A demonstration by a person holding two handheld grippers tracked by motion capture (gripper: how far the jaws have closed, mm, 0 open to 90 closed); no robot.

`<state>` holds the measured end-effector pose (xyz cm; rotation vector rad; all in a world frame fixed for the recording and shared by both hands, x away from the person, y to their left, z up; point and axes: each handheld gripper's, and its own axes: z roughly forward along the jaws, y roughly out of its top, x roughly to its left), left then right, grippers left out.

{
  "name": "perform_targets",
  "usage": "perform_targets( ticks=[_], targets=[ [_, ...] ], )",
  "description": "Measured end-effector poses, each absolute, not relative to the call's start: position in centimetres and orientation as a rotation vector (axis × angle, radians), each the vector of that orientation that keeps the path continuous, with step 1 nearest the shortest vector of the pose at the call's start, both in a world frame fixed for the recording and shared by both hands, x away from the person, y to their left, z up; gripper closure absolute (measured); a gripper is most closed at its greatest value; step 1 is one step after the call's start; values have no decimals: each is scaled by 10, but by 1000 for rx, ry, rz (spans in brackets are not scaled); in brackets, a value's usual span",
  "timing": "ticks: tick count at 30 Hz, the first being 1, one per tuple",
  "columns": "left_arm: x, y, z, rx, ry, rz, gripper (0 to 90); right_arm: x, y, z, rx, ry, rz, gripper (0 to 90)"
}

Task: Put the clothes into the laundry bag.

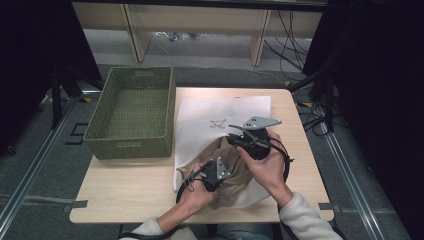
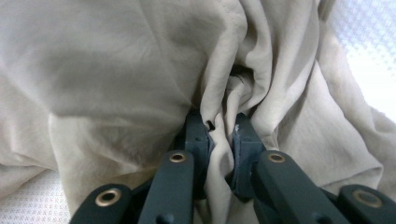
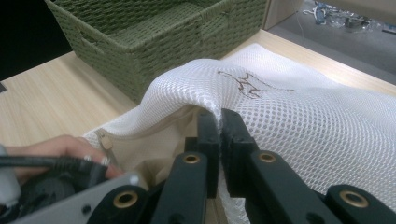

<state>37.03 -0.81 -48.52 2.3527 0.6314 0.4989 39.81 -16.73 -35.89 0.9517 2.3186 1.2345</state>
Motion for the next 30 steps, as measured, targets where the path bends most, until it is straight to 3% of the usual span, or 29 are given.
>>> perform_targets(
  ticks=[6,19,24,30],
  targets=[
    [372,-3,-466,2224,667,526,816,393,-165,-355,968,2315,1256,881],
    [391,3,-409,2001,673,719,816,386,-169,-340,906,2266,1336,882],
    [400,-4,-438,2059,709,700,792,389,-170,-344,943,2266,1301,882],
    [409,-7,-458,2153,675,692,683,397,-170,-354,944,2293,1263,882]
  ],
)
